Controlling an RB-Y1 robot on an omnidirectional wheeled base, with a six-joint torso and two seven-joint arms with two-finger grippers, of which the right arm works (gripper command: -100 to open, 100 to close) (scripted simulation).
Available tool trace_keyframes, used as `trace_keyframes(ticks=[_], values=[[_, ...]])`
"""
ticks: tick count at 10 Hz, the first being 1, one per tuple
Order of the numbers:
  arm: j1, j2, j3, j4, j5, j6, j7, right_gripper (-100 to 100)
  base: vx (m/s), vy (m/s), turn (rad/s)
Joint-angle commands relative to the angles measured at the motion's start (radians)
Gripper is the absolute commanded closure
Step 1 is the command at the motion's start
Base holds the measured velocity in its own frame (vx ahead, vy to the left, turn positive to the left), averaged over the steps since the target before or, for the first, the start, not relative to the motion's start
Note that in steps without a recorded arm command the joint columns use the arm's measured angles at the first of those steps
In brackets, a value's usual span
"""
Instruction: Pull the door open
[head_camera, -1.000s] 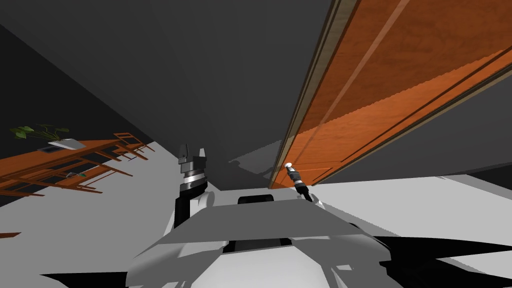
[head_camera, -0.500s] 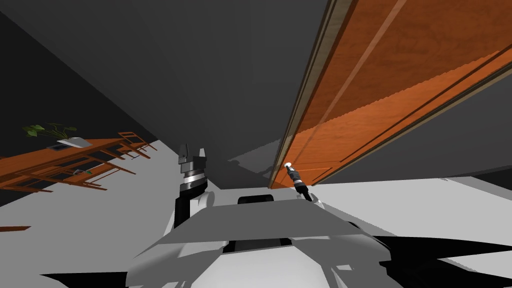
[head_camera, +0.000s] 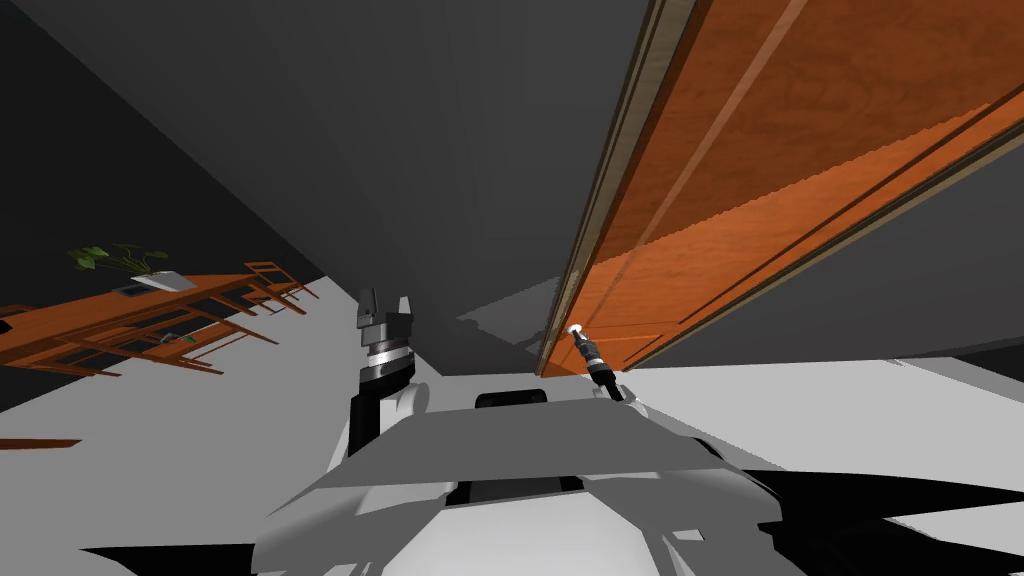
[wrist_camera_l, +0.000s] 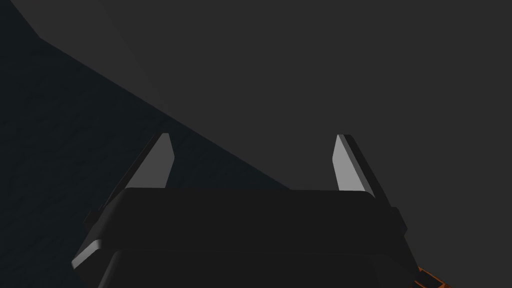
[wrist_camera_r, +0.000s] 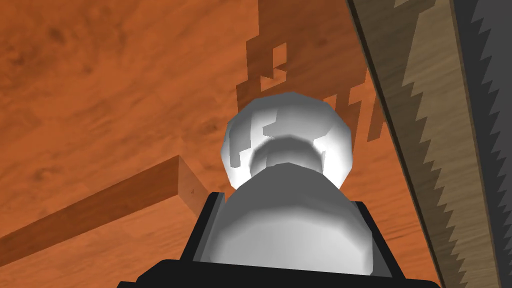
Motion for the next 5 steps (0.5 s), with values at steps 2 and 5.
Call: trace_keyframes(ticks=[2,5], values=[[0.009,0.010,0.019,-0.014,-0.014,0.010,-0.073,100,-0.035,-0.015,0.015],[0.005,0.009,0.036,-0.013,-0.038,0.014,-0.151,100,-0.041,-0.020,0.028]])
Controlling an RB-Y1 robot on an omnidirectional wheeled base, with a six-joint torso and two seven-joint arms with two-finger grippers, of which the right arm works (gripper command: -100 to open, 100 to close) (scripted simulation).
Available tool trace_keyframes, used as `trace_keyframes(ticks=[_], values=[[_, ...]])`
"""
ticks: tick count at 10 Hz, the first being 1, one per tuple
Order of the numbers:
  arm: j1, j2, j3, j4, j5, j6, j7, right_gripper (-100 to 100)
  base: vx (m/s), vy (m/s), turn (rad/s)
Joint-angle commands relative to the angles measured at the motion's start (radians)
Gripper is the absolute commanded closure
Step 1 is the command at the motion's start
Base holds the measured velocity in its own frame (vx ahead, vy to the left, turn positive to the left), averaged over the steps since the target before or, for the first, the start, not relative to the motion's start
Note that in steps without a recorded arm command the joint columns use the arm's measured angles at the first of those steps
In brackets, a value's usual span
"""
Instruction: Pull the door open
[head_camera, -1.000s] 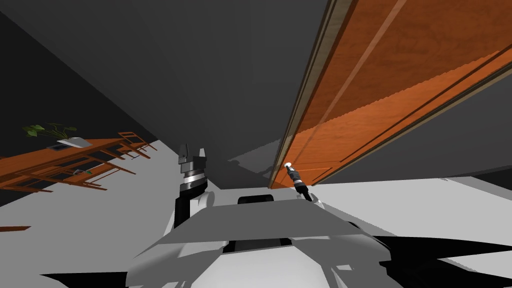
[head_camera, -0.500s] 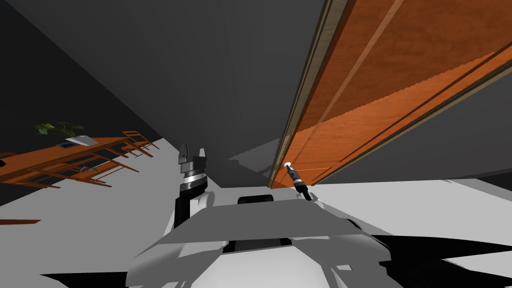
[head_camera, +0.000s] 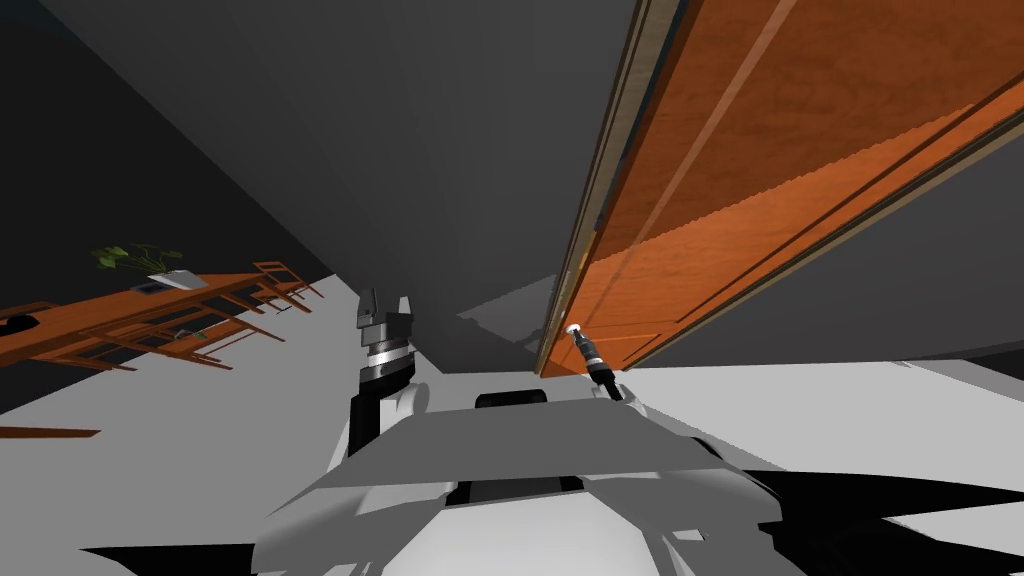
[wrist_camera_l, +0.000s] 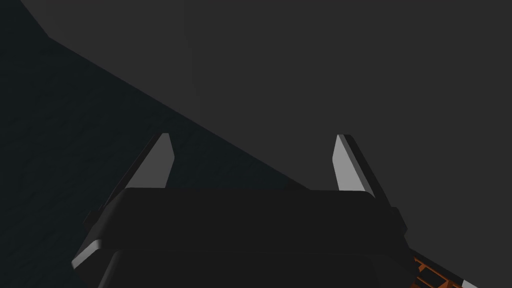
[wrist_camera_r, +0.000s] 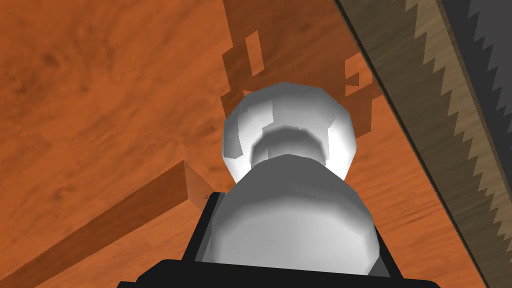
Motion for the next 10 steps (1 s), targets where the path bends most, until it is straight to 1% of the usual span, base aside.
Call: trace_keyframes(ticks=[1,2,3,4,5,6,7,8,9,10], values=[[0.002,0.009,0.014,0.003,-0.002,0.001,-0.034,100,-0.030,-0.013,0.024],[0.000,0.009,0.022,0.003,-0.015,0.003,-0.069,100,-0.030,-0.007,0.020],[0.000,0.009,0.022,0.003,-0.015,0.003,-0.074,100,-0.024,-0.012,0.011],[-0.002,0.008,0.031,0.003,-0.027,0.005,-0.108,100,-0.036,-0.021,0.039],[-0.002,0.008,0.031,0.003,-0.027,0.005,-0.115,100,-0.031,-0.014,0.020],[-0.004,0.008,0.040,0.004,-0.040,0.007,-0.155,100,-0.030,-0.005,0.026],[-0.004,0.008,0.040,0.004,-0.040,0.007,-0.156,100,-0.030,-0.005,0.021],[-0.006,0.007,0.049,0.004,-0.053,0.009,-0.197,100,-0.041,-0.013,0.027],[-0.009,0.006,0.059,0.004,-0.067,0.011,-0.222,100,-0.062,-0.026,0.057],[-0.009,0.006,0.059,0.004,-0.067,0.011,-0.239,100,-0.050,-0.022,0.027]])
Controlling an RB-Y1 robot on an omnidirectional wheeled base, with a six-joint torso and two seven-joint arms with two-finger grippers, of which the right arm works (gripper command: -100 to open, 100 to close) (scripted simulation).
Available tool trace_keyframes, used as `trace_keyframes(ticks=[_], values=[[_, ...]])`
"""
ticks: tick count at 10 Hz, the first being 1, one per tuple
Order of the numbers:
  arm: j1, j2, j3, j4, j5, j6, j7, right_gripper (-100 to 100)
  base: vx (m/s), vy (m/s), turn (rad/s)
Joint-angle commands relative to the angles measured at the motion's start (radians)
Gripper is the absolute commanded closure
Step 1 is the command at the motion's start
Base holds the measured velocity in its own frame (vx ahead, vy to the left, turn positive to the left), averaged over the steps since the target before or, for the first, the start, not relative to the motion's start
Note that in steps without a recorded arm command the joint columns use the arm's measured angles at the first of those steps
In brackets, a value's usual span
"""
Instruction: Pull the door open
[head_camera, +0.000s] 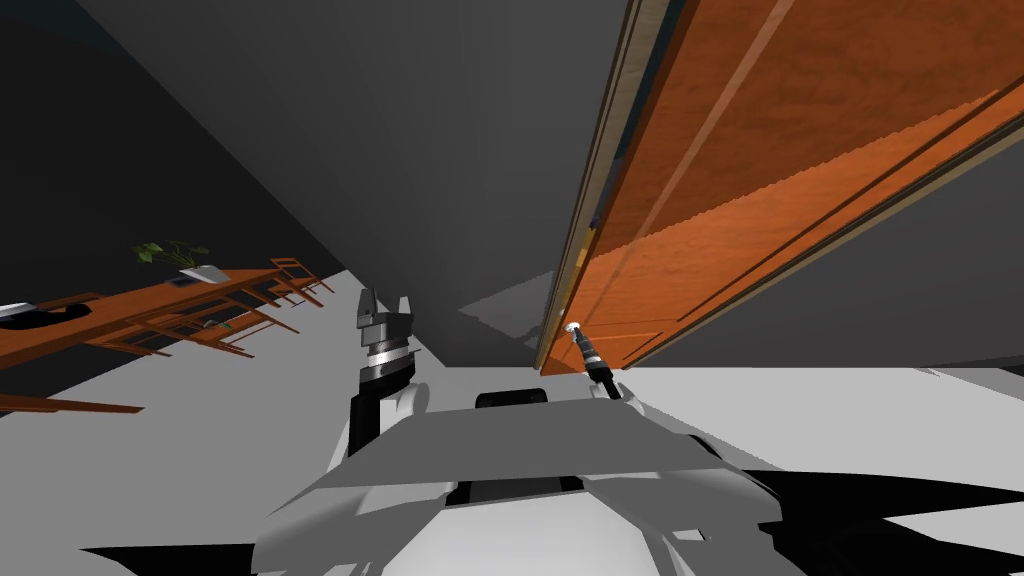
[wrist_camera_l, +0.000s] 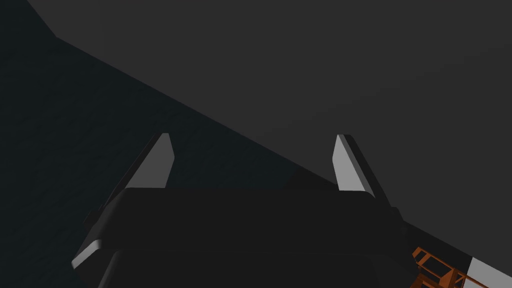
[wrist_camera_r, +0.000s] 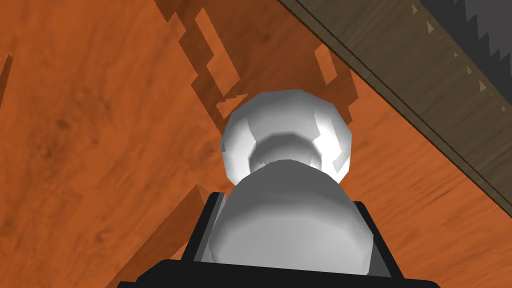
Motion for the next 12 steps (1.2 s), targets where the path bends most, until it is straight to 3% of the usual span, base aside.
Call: trace_keyframes(ticks=[1,8,12], values=[[-0.010,0.010,0.020,0.023,-0.013,-0.014,-0.050,100,-0.043,-0.021,0.029],[-0.019,0.007,0.059,0.025,-0.070,-0.006,-0.214,100,-0.040,-0.019,0.029],[-0.022,0.006,0.070,0.025,-0.085,-0.003,-0.264,100,-0.025,-0.008,0.016]])
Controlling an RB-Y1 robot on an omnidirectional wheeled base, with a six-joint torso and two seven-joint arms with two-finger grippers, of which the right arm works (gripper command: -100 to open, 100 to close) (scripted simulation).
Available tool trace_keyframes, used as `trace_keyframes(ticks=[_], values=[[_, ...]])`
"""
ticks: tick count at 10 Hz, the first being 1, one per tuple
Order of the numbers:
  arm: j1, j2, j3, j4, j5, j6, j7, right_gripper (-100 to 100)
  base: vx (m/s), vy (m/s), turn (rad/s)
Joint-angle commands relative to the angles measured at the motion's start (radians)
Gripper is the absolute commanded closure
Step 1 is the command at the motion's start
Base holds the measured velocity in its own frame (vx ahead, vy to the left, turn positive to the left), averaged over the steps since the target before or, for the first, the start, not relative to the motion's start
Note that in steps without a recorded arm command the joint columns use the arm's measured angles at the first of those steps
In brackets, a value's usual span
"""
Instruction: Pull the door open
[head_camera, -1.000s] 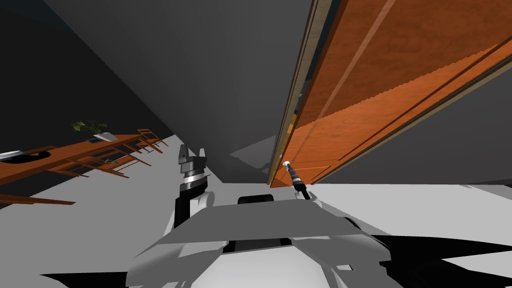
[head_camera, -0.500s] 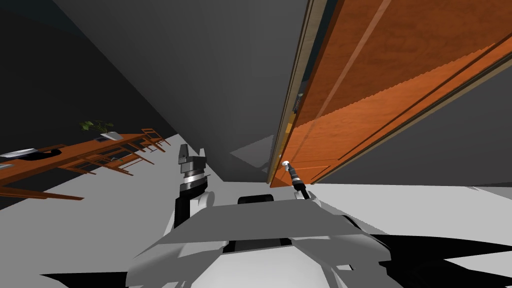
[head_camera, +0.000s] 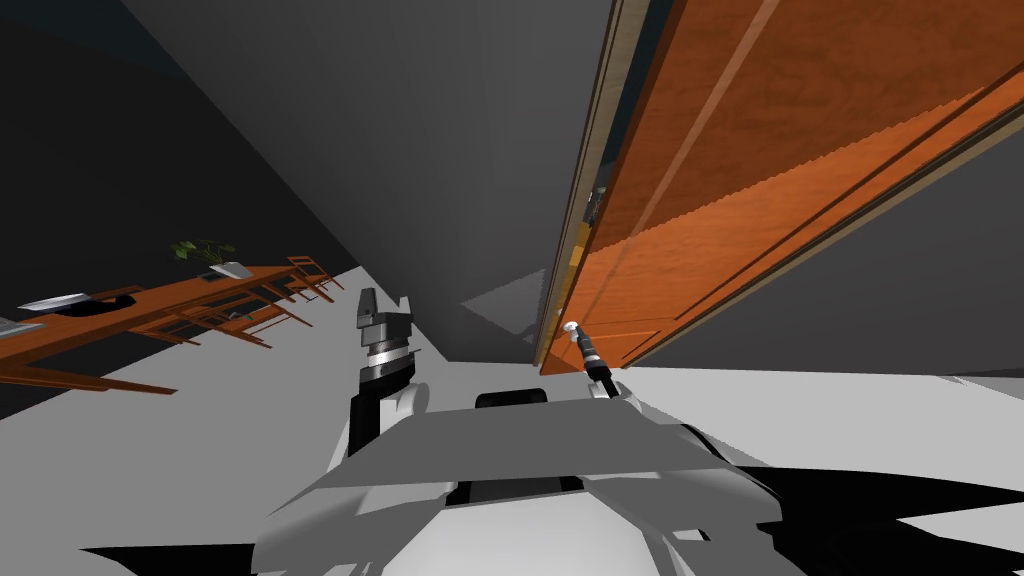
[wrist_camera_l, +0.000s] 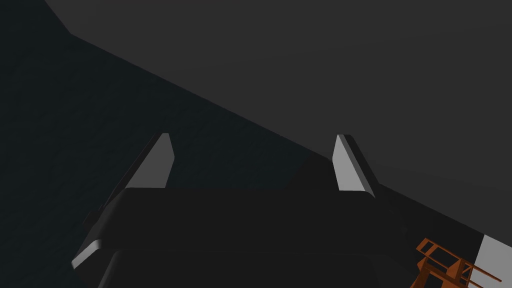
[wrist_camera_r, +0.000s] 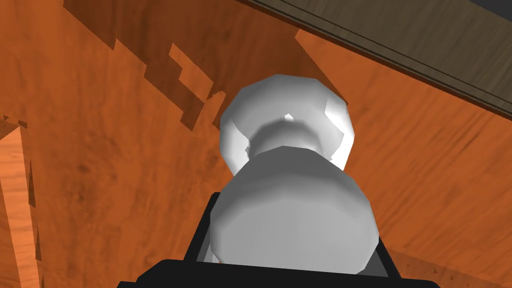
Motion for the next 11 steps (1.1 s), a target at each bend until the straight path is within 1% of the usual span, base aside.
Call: trace_keyframes(ticks=[1,2,3,4,5,6,7,8,9,11], values=[[0.018,0.019,0.015,-0.039,0.004,0.017,-0.011,100,-0.012,-0.004,-0.003],[0.015,0.019,0.025,-0.039,-0.011,0.019,-0.052,100,-0.033,-0.020,0.031],[0.013,0.018,0.035,-0.039,-0.025,0.021,-0.077,100,-0.062,-0.028,0.080],[0.013,0.018,0.035,-0.039,-0.025,0.021,-0.094,100,-0.050,-0.016,0.018],[0.010,0.017,0.046,-0.038,-0.040,0.024,-0.128,100,-0.050,-0.018,0.016],[0.010,0.017,0.046,-0.038,-0.040,0.024,-0.136,100,-0.034,-0.023,0.017],[0.008,0.016,0.056,-0.038,-0.056,0.026,-0.168,100,-0.042,-0.021,0.010],[0.008,0.016,0.056,-0.038,-0.056,0.026,-0.177,100,-0.033,-0.016,0.036],[0.005,0.016,0.067,-0.038,-0.071,0.028,-0.211,100,-0.036,-0.016,0.048],[0.005,0.016,0.067,-0.038,-0.071,0.028,-0.219,100,-0.017,-0.012,0.005]])
